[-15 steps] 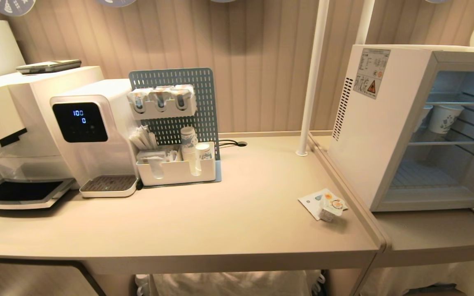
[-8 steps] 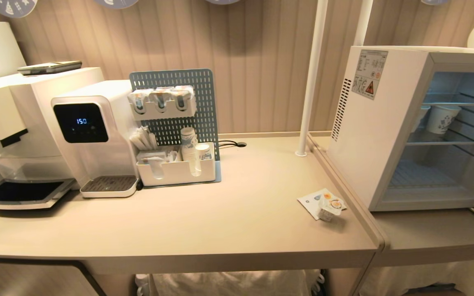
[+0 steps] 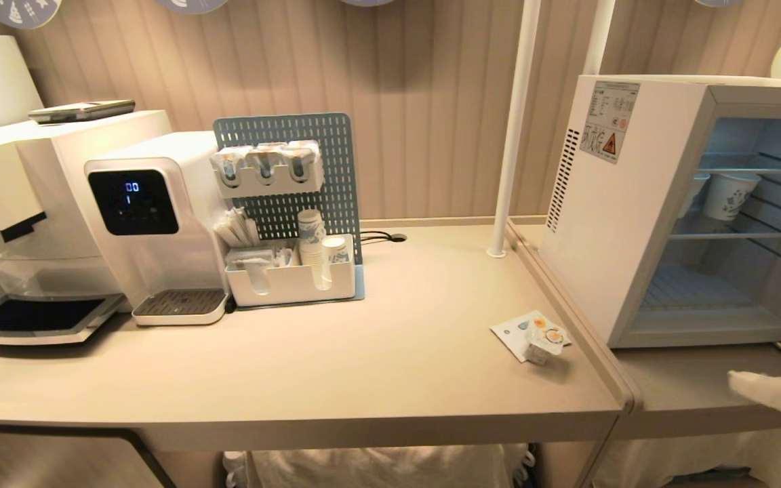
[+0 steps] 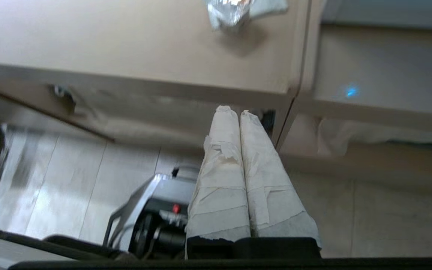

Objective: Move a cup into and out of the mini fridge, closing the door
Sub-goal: Put the yoghurt in the freezer

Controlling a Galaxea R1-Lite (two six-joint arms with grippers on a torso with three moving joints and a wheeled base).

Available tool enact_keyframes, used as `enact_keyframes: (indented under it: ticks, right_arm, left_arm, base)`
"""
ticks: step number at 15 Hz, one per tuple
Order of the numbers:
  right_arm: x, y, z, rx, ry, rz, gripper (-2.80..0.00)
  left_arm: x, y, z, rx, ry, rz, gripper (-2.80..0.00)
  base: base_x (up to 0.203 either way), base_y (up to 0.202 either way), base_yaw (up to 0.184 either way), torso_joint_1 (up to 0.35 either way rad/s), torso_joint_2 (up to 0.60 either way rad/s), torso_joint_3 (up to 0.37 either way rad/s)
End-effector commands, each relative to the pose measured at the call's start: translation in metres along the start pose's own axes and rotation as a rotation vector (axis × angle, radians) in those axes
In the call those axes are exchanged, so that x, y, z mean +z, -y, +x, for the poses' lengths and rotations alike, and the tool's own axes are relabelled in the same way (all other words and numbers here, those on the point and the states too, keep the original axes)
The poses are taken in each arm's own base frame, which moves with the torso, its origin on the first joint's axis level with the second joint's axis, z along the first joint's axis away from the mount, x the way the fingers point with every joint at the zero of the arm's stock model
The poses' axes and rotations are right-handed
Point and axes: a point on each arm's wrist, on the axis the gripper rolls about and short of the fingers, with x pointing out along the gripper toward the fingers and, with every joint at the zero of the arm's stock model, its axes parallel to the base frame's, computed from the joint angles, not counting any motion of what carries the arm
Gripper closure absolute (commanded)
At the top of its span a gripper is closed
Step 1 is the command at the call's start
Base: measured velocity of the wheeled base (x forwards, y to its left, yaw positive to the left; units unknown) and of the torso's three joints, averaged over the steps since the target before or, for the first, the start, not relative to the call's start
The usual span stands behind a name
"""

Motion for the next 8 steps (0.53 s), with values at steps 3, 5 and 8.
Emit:
enact_keyframes:
  ticks: [3, 5, 8]
  right_arm:
    - [-0.027, 0.018, 0.124, 0.064, -0.311, 0.039, 0.00]
    - [-0.034, 0.021, 0.157, 0.071, -0.329, 0.048, 0.00]
    - [-0.030, 0.025, 0.206, -0.017, -0.216, 0.047, 0.00]
  left_arm:
    - [0.000, 0.000, 0.000, 0.003, 0.002, -0.014, 0.00]
    - [0.000, 0.000, 0.000, 0.002, 0.002, -0.017, 0.00]
    - [0.000, 0.000, 0.000, 0.002, 0.003, -0.020, 0.00]
  base:
    - [0.000, 0.000, 0.000, 0.000, 0.00, 0.000]
    - [0.000, 0.000, 0.000, 0.000, 0.00, 0.000]
    - [0.000, 0.000, 0.000, 0.000, 0.00, 0.000]
